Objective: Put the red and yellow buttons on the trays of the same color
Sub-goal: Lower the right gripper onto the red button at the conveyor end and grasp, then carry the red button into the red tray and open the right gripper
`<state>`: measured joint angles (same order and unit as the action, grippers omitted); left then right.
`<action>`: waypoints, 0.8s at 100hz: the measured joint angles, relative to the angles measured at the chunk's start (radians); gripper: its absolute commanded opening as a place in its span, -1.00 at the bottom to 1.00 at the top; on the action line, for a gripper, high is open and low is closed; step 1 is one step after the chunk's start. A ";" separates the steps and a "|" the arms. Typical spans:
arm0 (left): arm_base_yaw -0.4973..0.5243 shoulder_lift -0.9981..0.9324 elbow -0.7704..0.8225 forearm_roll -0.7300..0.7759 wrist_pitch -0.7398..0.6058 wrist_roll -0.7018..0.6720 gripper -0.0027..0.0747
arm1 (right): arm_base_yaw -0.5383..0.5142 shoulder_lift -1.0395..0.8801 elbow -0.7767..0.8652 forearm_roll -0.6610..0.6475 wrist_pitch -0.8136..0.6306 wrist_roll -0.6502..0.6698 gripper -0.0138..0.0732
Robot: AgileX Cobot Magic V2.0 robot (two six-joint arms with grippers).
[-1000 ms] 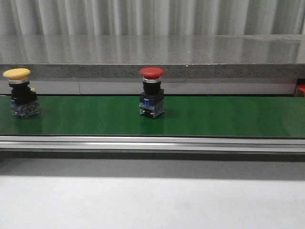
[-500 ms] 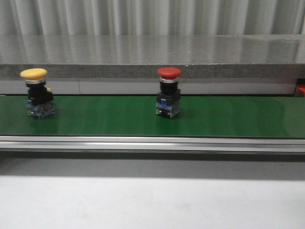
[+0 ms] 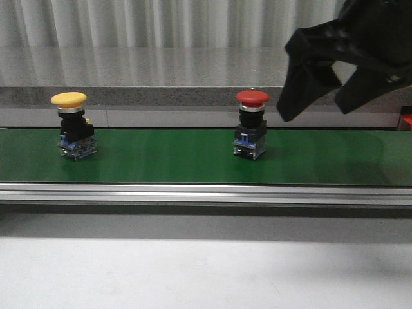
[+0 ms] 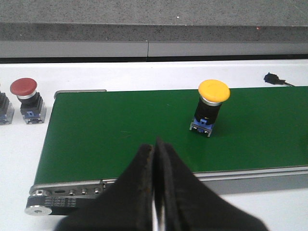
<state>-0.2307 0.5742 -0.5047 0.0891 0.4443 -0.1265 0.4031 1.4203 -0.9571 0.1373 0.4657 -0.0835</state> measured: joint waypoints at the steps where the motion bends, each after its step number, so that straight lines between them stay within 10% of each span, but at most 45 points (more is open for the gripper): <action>1: 0.000 0.000 0.000 0.000 0.000 0.000 -0.98 | 0.003 0.010 -0.004 0.000 0.001 0.000 0.72; 29: 0.000 0.000 0.000 0.000 0.000 0.000 -0.98 | 0.023 0.181 -0.140 0.002 -0.042 -0.002 0.63; 55: 0.000 0.000 0.000 0.000 0.000 0.000 -0.98 | 0.021 0.254 -0.196 0.002 -0.043 -0.002 -0.35; 80: 0.000 0.000 0.000 0.000 0.000 0.000 -0.98 | -0.088 0.202 -0.264 0.004 0.065 -0.002 -0.35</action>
<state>-0.2307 0.5742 -0.5047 0.0891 0.4443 -0.1265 0.3151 1.6220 -1.2206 0.1408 0.5302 -0.0857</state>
